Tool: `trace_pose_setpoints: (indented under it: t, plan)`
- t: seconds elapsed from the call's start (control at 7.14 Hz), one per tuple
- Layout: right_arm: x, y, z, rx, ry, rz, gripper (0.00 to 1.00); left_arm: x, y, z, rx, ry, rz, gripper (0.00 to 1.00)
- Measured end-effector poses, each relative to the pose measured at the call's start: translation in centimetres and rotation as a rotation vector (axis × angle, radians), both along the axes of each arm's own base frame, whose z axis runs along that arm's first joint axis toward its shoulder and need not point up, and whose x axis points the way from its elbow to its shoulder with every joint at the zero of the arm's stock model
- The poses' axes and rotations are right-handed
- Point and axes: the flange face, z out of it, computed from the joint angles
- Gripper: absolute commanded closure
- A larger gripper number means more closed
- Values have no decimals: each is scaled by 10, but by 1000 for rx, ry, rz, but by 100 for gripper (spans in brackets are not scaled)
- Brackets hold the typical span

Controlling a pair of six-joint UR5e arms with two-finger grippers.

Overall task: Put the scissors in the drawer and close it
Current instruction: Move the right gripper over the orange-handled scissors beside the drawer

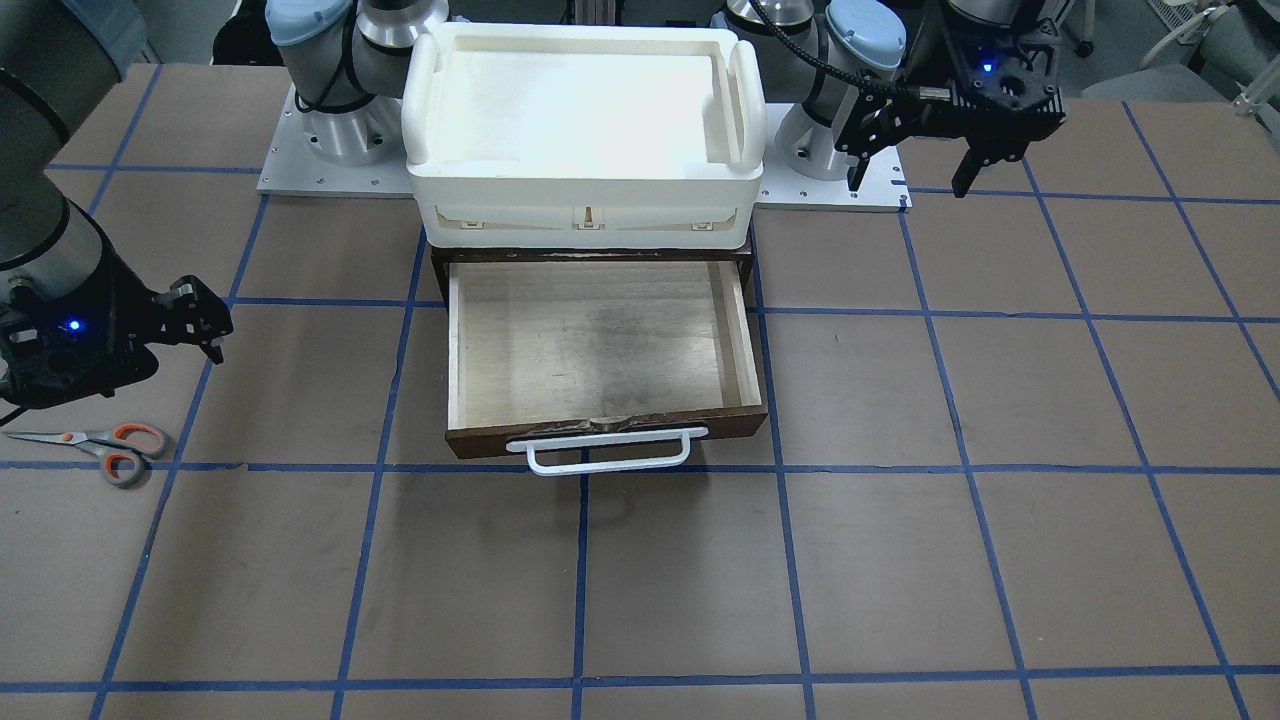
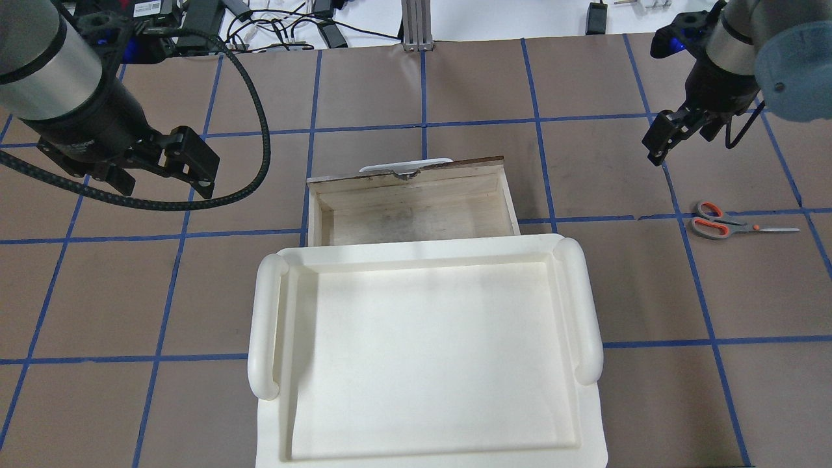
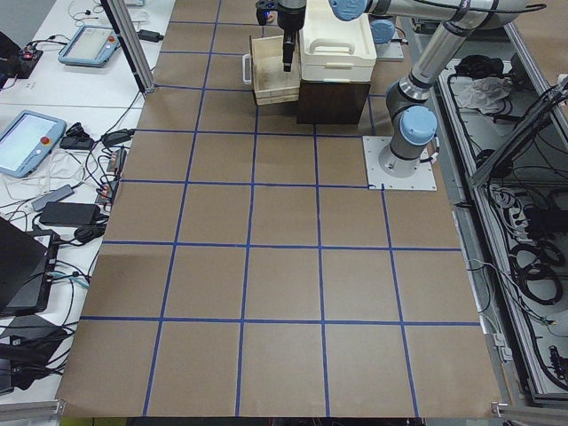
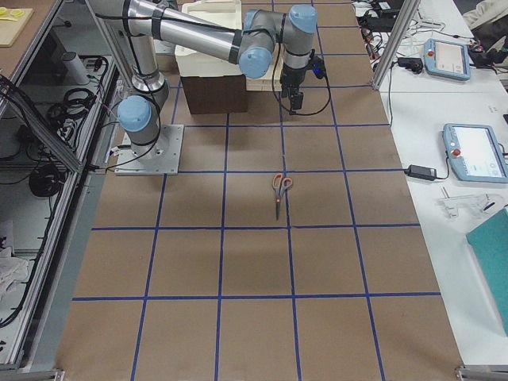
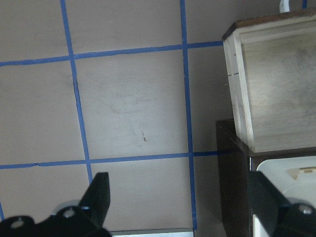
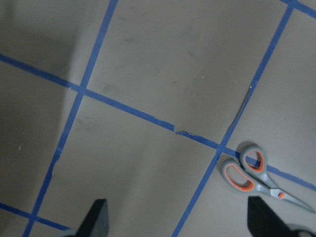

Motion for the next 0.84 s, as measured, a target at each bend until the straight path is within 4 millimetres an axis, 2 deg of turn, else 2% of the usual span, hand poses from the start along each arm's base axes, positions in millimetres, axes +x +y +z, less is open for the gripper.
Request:
trace_pose_setpoints:
  t: [0.14,0.56,0.84]
  plan:
    - [-16,-5,-15,35,-16,165,0,0,0,0,0,0,0,0]
    - [-114,-7,-45,94,-52,583,0,0,0,0,1,0,0,0]
    - [-162,3,-69,84,-10,767,0,-1,2,0,0,0,1,0]
